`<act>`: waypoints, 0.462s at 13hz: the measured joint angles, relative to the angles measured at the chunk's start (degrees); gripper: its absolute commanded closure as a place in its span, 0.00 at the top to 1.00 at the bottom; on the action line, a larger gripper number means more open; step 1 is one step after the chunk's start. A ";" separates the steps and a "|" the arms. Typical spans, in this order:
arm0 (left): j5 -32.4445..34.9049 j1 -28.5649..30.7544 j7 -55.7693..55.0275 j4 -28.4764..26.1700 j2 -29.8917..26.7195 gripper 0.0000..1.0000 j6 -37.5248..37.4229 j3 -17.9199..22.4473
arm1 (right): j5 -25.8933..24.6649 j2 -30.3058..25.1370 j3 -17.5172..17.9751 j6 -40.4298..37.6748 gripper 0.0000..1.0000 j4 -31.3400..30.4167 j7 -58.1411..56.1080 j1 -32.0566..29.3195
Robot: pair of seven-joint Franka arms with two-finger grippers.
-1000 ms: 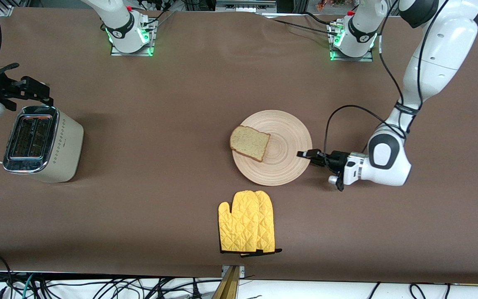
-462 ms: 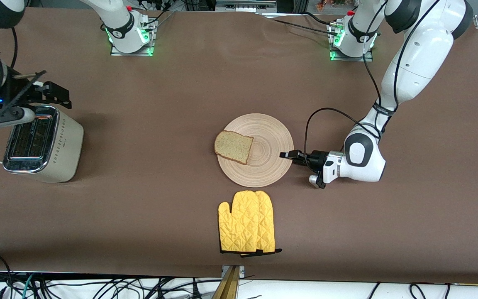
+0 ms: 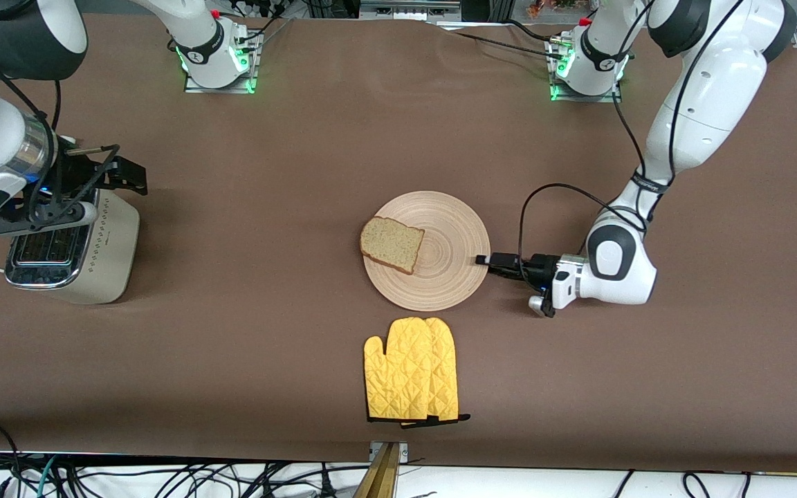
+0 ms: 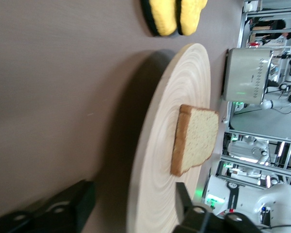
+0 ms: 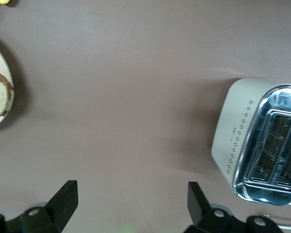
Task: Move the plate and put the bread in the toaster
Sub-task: 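Withdraw the left gripper while the right gripper reaches toward the bread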
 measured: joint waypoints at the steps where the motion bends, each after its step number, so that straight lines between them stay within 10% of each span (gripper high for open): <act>1: 4.66 1.82 -0.04 0.26 -0.90 1.00 -1.33 0.14 | 2.05 0.29 0.00 0.00 1.00 -0.08 0.79 0.02; 6: 28.01 11.11 -4.41 3.32 -10.10 1.00 -9.56 0.23 | 6.11 4.42 0.11 3.52 1.00 -1.17 11.42 3.64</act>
